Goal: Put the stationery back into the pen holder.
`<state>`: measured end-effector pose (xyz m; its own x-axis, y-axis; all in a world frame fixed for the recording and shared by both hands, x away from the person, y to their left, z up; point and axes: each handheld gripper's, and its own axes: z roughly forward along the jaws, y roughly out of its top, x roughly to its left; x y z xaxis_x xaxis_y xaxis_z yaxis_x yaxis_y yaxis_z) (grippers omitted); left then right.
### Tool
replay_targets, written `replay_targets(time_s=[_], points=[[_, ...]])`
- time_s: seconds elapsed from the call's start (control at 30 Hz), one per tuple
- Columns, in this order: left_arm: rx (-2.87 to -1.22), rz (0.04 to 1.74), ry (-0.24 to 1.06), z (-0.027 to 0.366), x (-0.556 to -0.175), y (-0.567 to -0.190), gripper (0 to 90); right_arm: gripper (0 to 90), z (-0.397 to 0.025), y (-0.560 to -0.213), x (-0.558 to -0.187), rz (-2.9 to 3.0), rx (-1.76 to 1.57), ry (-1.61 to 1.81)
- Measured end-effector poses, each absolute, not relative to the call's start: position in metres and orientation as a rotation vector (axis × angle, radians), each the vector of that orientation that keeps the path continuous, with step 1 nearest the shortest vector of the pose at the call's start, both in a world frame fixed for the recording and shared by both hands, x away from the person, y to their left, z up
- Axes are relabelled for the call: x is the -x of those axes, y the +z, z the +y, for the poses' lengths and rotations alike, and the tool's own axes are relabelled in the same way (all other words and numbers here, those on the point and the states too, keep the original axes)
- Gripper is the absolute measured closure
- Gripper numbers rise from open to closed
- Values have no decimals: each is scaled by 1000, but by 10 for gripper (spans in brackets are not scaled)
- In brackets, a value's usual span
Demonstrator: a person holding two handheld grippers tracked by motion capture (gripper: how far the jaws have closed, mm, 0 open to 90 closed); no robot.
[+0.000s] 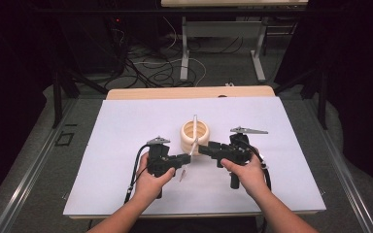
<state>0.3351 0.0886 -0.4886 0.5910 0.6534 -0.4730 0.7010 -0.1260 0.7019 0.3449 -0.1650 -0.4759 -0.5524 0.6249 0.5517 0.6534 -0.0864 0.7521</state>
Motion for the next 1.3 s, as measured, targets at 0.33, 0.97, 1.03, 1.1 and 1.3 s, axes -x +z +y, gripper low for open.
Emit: replay_targets(time_s=[0.33,0.97,1.03,1.1,1.3], points=[[-1805,1081,-30,87,-340,-474,795,552,-161,-474,-352,-2050,1549,-1774],[-1788,1085,8,81,-356,-456,795,569,-153,-450,-369,-1875,1683,-1756],[-1787,1081,13,80,-357,-454,795,563,-152,-450,-371,-1863,1686,-1756],[-1788,1078,14,78,-358,-453,794,560,-151,-450,-372,-1855,1698,-1748],[-1790,1062,18,70,-359,-451,794,553,-150,-454,-378,-1816,1715,-1703]])
